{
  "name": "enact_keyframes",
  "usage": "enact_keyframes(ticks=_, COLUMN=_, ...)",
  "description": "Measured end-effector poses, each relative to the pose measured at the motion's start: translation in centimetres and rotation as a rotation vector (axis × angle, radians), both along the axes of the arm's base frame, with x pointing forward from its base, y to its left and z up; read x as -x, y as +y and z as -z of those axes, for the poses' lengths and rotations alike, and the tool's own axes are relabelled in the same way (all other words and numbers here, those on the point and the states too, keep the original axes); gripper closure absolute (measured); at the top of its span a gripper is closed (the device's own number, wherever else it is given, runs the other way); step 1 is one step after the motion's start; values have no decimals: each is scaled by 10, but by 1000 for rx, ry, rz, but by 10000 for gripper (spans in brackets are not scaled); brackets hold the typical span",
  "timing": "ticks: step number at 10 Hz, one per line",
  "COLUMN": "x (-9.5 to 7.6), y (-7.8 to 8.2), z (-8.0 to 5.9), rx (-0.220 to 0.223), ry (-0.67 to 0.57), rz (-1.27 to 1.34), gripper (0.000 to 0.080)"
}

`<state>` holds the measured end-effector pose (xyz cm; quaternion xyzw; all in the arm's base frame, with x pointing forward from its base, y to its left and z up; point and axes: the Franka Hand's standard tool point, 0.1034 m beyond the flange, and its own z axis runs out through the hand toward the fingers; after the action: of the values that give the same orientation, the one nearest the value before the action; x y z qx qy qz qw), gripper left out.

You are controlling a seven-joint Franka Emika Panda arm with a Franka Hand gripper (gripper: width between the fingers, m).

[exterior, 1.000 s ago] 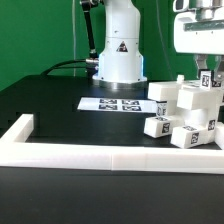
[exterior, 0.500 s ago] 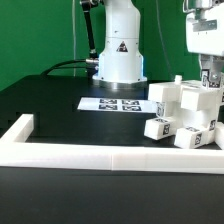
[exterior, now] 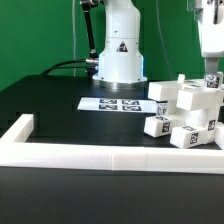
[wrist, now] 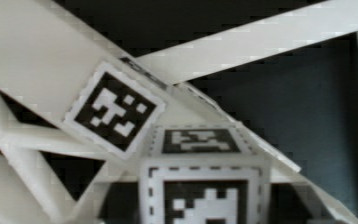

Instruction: Assemble chair

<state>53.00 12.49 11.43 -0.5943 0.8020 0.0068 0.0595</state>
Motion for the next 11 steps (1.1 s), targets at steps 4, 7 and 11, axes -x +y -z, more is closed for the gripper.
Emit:
enact_keyframes(ticks=4, x=1, y=1, z=0, rx=6, ry=2, rz=-90, gripper=354)
enact_keyframes(ticks=7, x=2, y=13, z=-1, rx=33, ry=-15, rz=-323, gripper=165)
enact_keyframes(ticks=11, x=2, y=12, z=-1, rx=58, ry=-38, rz=-619, gripper=151)
